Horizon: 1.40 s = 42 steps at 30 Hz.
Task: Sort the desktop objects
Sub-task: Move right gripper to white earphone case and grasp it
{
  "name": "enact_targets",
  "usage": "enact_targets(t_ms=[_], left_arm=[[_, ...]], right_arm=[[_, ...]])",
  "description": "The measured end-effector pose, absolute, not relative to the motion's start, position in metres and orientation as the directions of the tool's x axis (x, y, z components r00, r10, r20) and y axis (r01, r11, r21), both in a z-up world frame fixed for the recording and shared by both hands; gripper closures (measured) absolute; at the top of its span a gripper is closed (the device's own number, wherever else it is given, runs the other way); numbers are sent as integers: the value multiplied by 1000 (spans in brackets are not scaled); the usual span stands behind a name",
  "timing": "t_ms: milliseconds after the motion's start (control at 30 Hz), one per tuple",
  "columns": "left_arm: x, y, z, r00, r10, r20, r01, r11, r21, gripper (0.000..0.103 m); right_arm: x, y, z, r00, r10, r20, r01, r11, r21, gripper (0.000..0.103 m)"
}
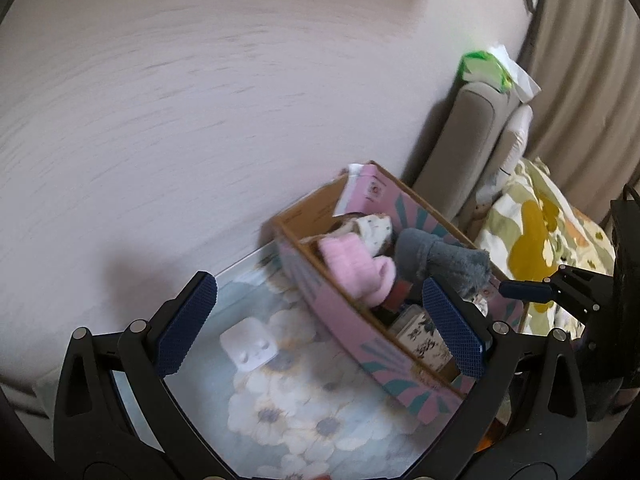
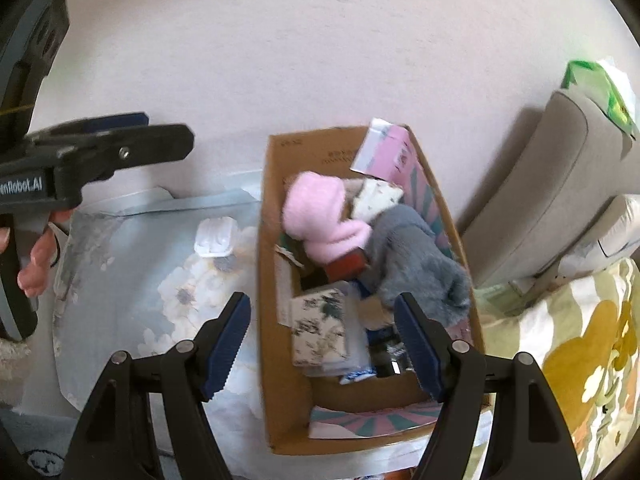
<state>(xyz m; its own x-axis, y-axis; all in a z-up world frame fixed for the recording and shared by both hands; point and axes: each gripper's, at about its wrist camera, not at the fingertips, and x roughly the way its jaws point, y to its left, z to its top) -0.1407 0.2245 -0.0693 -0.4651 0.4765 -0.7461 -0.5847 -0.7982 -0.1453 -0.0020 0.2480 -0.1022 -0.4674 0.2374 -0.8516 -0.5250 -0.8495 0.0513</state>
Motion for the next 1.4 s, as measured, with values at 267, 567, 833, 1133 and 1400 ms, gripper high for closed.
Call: enact_targets(t_ms=[267, 567, 833, 1133, 1400], left_arm=[[-124, 143, -84, -513, 422, -748, -448, -874, -186, 1], [-113, 76, -107, -520, 356, -776, -334, -921, -199, 1], [-102, 33, -146, -484, 346, -804, -258, -934, -247, 1], [-95, 16, -181, -480, 347, -806, -249, -934, -255, 1], [-103, 16, -207, -460, 357, -813, -259, -930, -262, 6]], right_arm=[[-22, 223, -102, -492, 207, -845, -490, -869, 72, 33], [-48, 189, -111, -500, 174, -848, -441, -894, 76, 33], [-86, 158, -145, -494, 150, -857, -440, -893, 97, 33], [-166, 167, -219, -437, 212, -874, -473, -881, 23, 33], [-195, 186, -261, -391, 231, -891, -477, -878, -19, 33]])
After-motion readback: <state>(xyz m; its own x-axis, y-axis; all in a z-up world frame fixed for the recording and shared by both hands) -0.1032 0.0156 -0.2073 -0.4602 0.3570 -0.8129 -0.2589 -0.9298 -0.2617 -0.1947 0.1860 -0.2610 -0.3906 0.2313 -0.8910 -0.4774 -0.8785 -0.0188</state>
